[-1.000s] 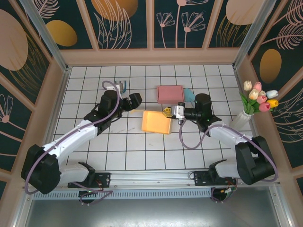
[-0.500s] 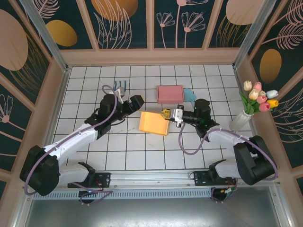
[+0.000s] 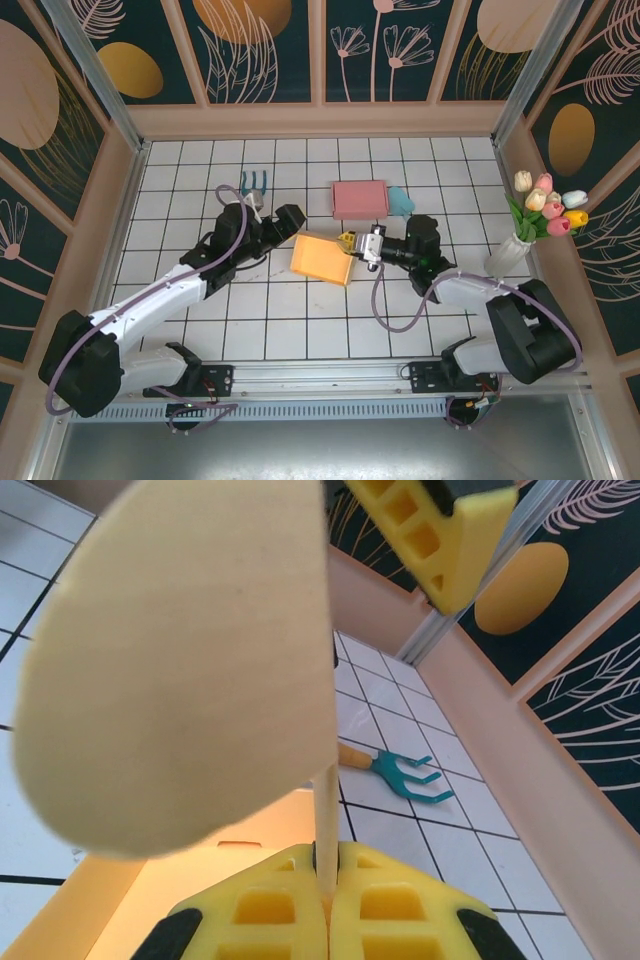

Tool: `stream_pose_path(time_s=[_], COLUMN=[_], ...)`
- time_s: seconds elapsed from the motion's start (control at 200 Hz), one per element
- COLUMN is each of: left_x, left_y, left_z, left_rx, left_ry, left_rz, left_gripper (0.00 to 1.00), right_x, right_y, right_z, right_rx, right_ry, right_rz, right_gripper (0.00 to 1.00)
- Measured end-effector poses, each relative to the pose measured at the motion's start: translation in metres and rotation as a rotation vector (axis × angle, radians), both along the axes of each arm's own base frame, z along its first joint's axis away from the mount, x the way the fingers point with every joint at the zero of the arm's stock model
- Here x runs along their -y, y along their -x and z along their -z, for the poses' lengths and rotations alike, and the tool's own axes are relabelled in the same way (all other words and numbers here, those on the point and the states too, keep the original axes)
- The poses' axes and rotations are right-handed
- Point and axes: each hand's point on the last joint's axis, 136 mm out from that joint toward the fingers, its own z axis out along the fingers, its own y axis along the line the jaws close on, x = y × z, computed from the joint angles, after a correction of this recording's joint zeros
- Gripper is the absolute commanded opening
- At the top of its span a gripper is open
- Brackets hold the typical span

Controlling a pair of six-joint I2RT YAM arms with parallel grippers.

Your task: Fold the paper box

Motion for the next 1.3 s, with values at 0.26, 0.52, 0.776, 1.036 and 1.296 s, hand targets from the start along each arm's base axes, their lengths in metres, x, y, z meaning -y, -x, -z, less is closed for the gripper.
stream_pose_path(time_s=[0.26, 0.52, 0.776, 1.036, 1.296], left_x=[-0.001, -0.004, -0.008, -0.008, -0.01], left_y=[-0.002, 0.015, 0.023, 0.024, 0.021], left_z=[0.017, 0.051, 0.06, 0.06, 0.063], left_rx=[-0.025, -0.058, -0.057, -0.05, -0.046], left_ry=[-0.037, -0.043, -0.008, 0.024, -0.007], left_rz=[-0.045, -0.044, -0.072, -0.113, -0.157], left_gripper=[0.87, 0.85, 0.84, 0.84, 0.84], right_x=[-0.005, -0.002, 0.001, -0.002, -0.009], right_y=[-0.005, -0.006, -0.009, -0.013, -0.011], right_z=[0.015, 0.052, 0.082, 0.083, 0.084], right_rx=[-0.015, -0.081, -0.154, -0.145, -0.131], right_ry=[0.022, 0.132, 0.263, 0.338, 0.361], right_rz=[0.023, 0.056, 0.072, 0.085, 0.091], right_gripper=[0.12, 0.24, 0.25, 0.23, 0.24])
